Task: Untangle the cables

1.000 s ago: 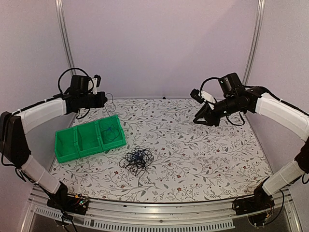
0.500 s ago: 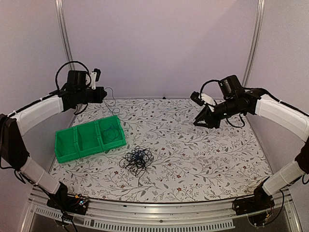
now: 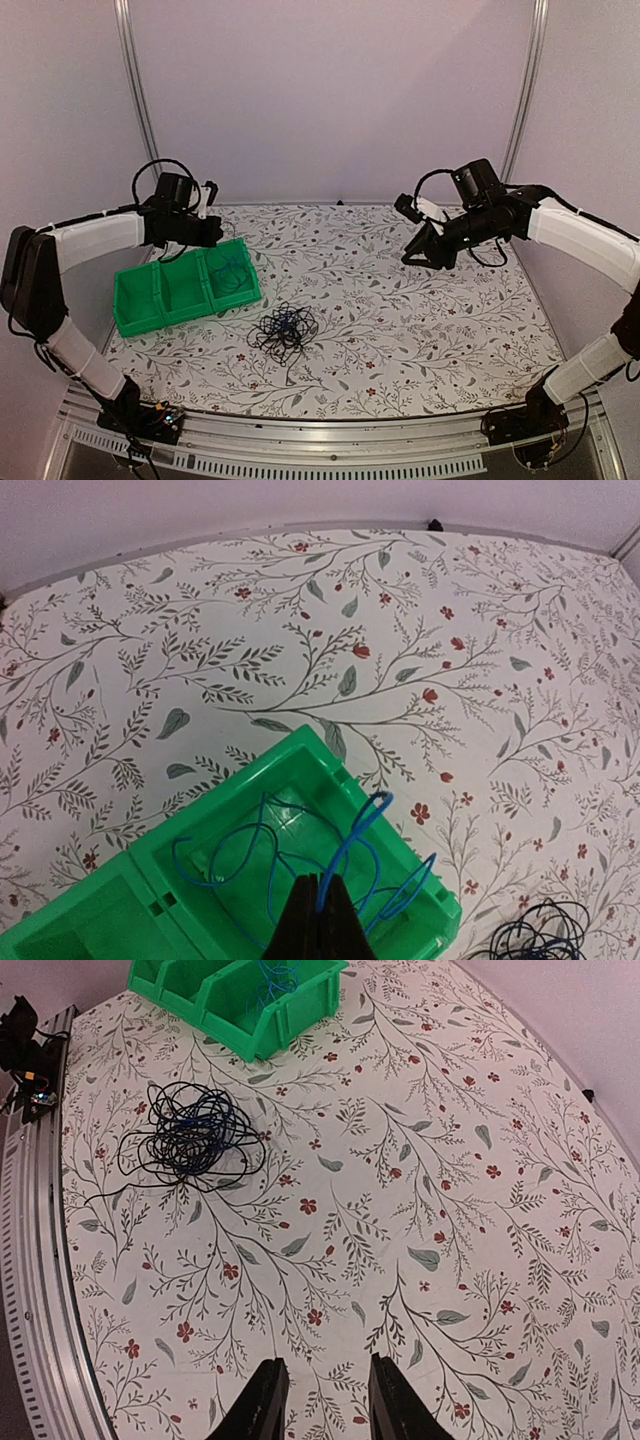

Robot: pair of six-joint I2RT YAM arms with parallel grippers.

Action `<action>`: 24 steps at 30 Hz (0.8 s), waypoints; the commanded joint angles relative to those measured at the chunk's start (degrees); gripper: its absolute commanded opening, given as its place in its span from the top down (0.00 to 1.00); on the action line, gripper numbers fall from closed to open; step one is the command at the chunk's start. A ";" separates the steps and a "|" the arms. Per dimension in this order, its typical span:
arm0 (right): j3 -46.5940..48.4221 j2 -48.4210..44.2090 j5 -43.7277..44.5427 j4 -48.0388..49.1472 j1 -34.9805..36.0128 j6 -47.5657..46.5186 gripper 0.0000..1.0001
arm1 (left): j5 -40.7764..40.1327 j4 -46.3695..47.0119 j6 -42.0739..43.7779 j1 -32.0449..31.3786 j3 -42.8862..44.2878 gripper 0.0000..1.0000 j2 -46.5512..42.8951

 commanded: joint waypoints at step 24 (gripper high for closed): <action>-2.52 -1.50 -0.96 0.92 -0.20 -0.40 0.67 | -18.90 -19.70 -5.94 -2.17 12.83 1.00 13.62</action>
